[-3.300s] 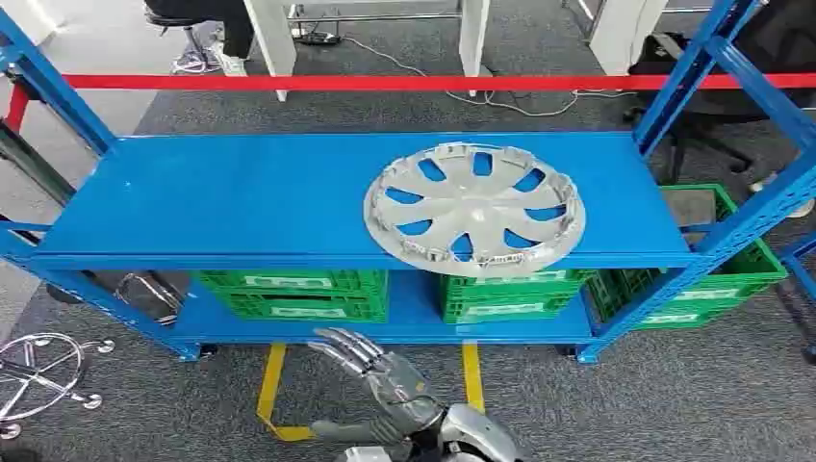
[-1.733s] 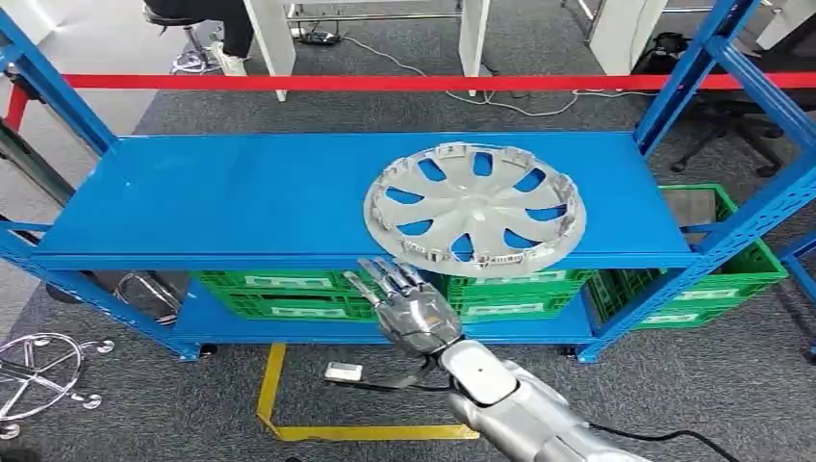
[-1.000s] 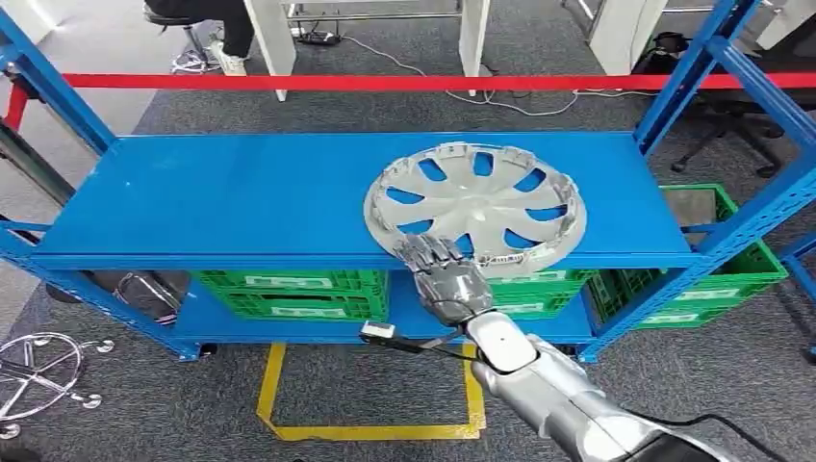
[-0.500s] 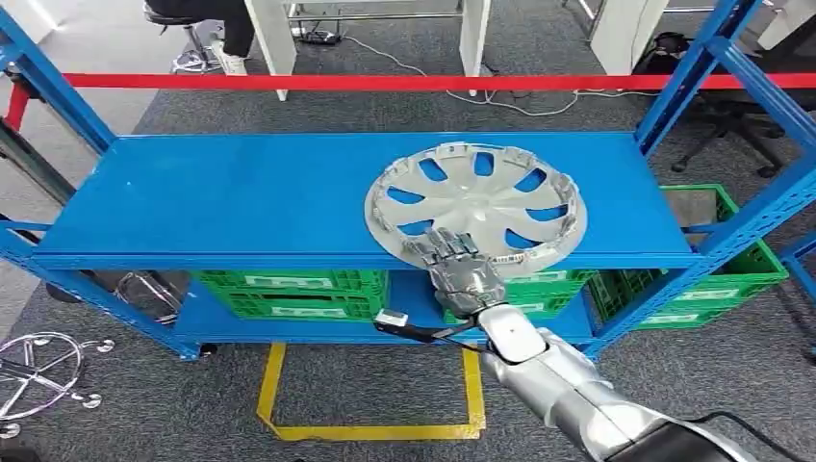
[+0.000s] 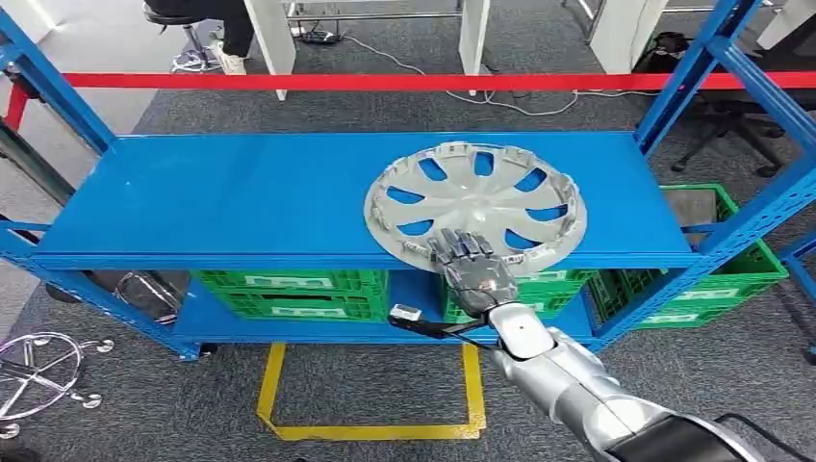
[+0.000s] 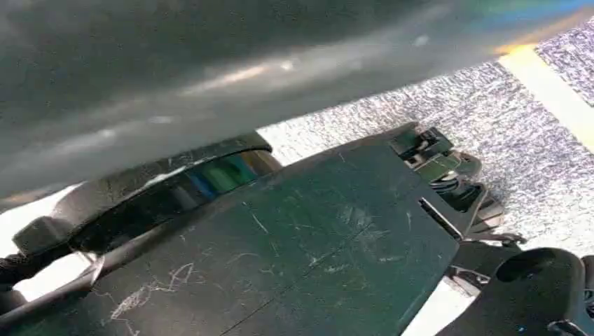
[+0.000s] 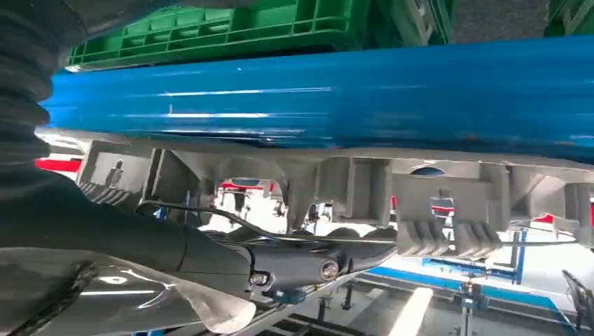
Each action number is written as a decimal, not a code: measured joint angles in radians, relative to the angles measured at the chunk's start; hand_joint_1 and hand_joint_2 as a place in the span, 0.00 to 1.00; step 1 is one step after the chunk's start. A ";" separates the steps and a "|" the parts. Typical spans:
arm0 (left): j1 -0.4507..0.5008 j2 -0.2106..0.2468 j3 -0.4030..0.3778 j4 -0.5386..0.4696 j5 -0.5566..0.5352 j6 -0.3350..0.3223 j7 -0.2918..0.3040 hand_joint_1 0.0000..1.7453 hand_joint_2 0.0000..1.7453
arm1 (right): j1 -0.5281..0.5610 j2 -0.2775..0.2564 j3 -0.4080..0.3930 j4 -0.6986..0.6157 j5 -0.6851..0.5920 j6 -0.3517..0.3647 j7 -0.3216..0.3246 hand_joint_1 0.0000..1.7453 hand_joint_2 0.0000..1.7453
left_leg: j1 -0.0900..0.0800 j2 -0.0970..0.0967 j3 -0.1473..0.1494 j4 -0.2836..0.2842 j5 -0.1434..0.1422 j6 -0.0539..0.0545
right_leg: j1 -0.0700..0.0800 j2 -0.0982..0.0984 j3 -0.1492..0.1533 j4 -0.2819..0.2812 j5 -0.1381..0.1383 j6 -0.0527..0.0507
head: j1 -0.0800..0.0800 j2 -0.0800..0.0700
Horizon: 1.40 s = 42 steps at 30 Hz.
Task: Take the parts from the cabinet and place them on the table.
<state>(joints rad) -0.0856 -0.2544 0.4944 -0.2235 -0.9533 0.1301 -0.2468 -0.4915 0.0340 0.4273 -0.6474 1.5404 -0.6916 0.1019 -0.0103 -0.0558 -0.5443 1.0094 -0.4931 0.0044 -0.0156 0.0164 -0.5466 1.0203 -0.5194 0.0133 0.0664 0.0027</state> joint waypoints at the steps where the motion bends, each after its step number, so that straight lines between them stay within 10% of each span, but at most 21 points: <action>1: 0.000 0.000 0.000 0.000 -0.002 0.000 0.000 0.00 0.00 | -0.001 0.000 -0.002 0.003 -0.001 0.000 0.000 0.00 1.00 | 0.000 0.000 0.000 0.000 0.000 0.000 | 0.000 0.000 0.000 0.000 0.000 0.000 | 0.000 0.000; 17: 0.000 -0.006 0.000 0.000 -0.008 0.002 0.015 0.00 0.00 | -0.012 0.003 -0.017 0.023 -0.021 -0.002 -0.016 0.00 1.00 | 0.000 0.000 0.000 0.001 0.000 0.000 | 0.000 0.000 0.000 0.000 0.000 0.001 | 0.000 0.000; 18: 0.000 -0.006 0.000 0.000 -0.008 0.002 0.015 0.00 0.00 | -0.012 0.005 -0.018 0.024 -0.021 -0.002 -0.015 0.07 1.00 | 0.000 0.000 0.000 0.001 0.000 0.000 | 0.000 0.000 0.000 0.000 0.000 0.001 | 0.000 0.000; 19: 0.000 -0.006 0.000 0.000 -0.008 0.002 0.015 0.00 0.00 | -0.012 0.007 -0.019 0.024 -0.021 -0.002 -0.015 0.89 1.00 | 0.000 0.000 0.000 0.001 0.000 0.000 | 0.000 0.000 0.000 0.000 0.000 0.001 | 0.000 0.000; 20: 0.000 -0.006 0.000 0.000 -0.008 0.002 0.016 0.00 0.00 | -0.012 0.010 -0.021 0.025 -0.021 -0.002 -0.015 1.00 1.00 | 0.000 0.000 0.000 0.001 0.000 0.000 | 0.000 0.000 0.000 0.000 0.001 0.001 | 0.000 0.000; 42: 0.000 -0.008 0.000 0.000 -0.018 0.003 0.018 0.00 0.00 | -0.026 0.034 -0.050 0.027 -0.037 -0.017 -0.065 1.00 1.00 | 0.000 0.000 0.000 0.001 0.000 0.000 | 0.000 0.000 0.001 0.000 0.000 0.001 | 0.000 0.000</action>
<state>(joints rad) -0.0855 -0.2621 0.4944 -0.2232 -0.9709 0.1335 -0.2289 -0.5179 0.0679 0.3773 -0.6203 1.5034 -0.7088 0.0367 -0.0103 -0.0558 -0.5445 1.0100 -0.4932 0.0047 -0.0156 0.0164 -0.5461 1.0203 -0.5190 0.0140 0.0660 0.0027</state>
